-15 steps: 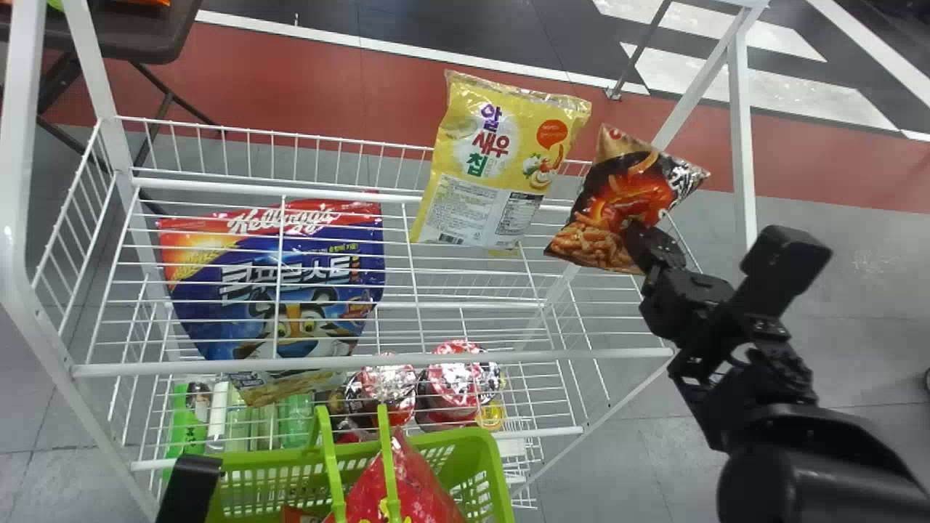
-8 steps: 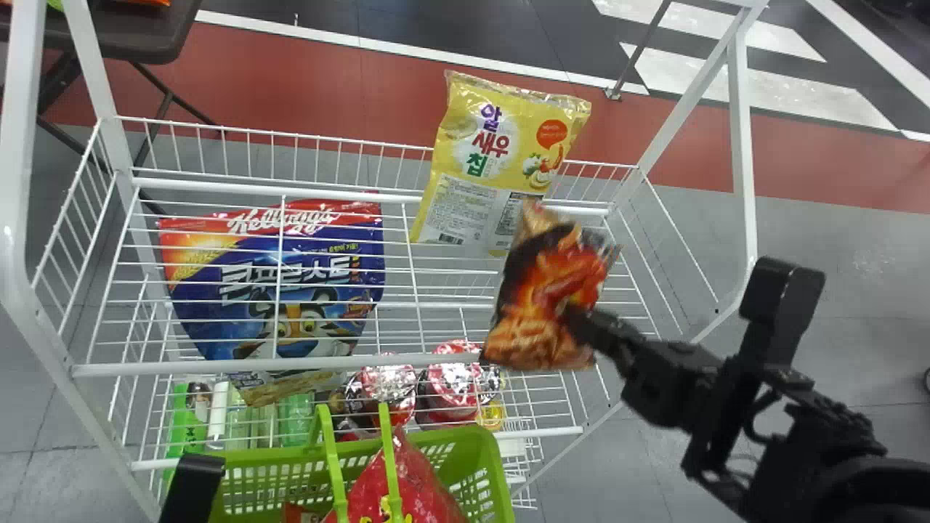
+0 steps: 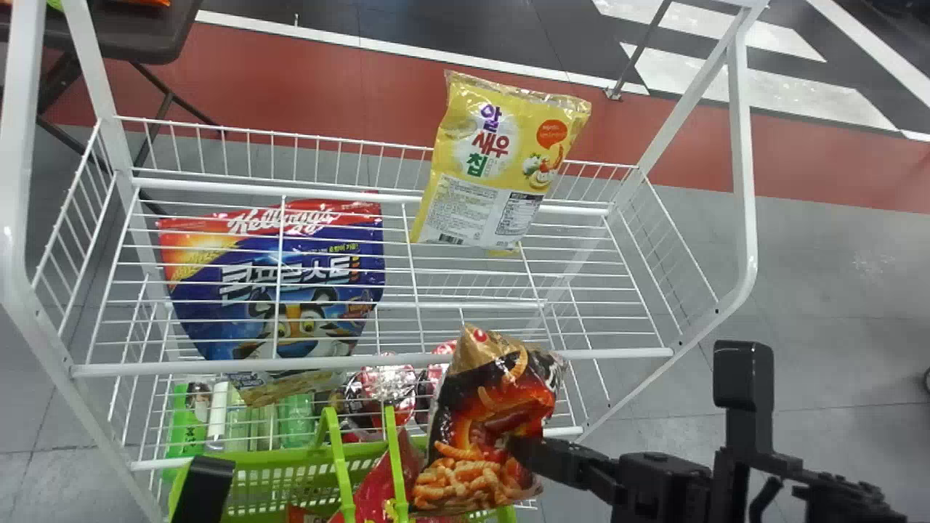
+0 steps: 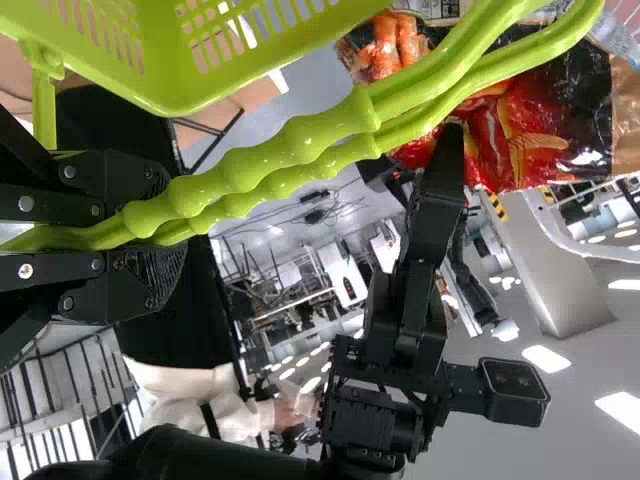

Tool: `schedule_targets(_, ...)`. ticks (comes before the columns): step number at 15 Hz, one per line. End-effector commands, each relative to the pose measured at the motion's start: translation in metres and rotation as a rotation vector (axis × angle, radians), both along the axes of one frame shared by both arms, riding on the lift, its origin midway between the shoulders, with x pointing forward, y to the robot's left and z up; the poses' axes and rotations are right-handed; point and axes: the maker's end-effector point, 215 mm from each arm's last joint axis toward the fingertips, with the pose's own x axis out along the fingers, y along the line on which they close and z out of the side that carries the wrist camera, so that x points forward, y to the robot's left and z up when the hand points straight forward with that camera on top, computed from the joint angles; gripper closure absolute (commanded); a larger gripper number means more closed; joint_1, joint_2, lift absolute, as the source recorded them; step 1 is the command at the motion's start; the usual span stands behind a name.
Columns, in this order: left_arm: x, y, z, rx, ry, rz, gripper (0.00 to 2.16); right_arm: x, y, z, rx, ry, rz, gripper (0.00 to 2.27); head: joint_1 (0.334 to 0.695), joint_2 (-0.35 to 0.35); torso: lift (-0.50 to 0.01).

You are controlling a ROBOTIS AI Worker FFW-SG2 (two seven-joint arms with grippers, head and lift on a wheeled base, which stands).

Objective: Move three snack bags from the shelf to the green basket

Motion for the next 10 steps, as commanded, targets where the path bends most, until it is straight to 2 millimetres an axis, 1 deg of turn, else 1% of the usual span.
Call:
schedule_targets(1, 0.000, -0.002, 0.000, -0.002, -0.002, -0.003, 1.46, -0.006, 0.010, -0.003, 0.015, 0.017, 0.022, 2.25, 0.695, -0.350, -0.047)
schedule_targets(2, 0.000, -0.002, 0.000, -0.002, -0.005, -0.003, 1.46, -0.009, 0.012, -0.010, 0.015, 0.035, 0.029, 2.25, 0.695, -0.350, -0.047)
schedule_targets(3, 0.000, -0.003, 0.000, -0.001, -0.008, -0.002, 1.46, -0.014, 0.020, -0.013, 0.024, 0.048, 0.043, 2.25, 0.695, -0.350, -0.047)
schedule_targets(4, 0.001, -0.003, 0.000, -0.003, -0.013, 0.000, 1.46, -0.023, 0.027, -0.021, 0.031, 0.076, 0.062, 2.25, 0.695, -0.350, -0.047)
schedule_targets(7, 0.007, -0.003, 0.002, -0.013, -0.038, 0.011, 1.46, -0.056, 0.043, -0.062, 0.044, 0.204, 0.111, 2.25, 0.695, -0.350, -0.047)
schedule_targets(9, 0.009, -0.003, 0.003, -0.017, -0.044, 0.016, 1.46, -0.068, 0.044, -0.076, 0.044, 0.248, 0.122, 2.25, 0.695, -0.350, -0.047)
schedule_targets(10, 0.009, -0.004, 0.004, -0.019, -0.047, 0.015, 1.46, -0.070, 0.043, -0.079, 0.044, 0.257, 0.121, 2.24, 0.695, -0.350, -0.047)
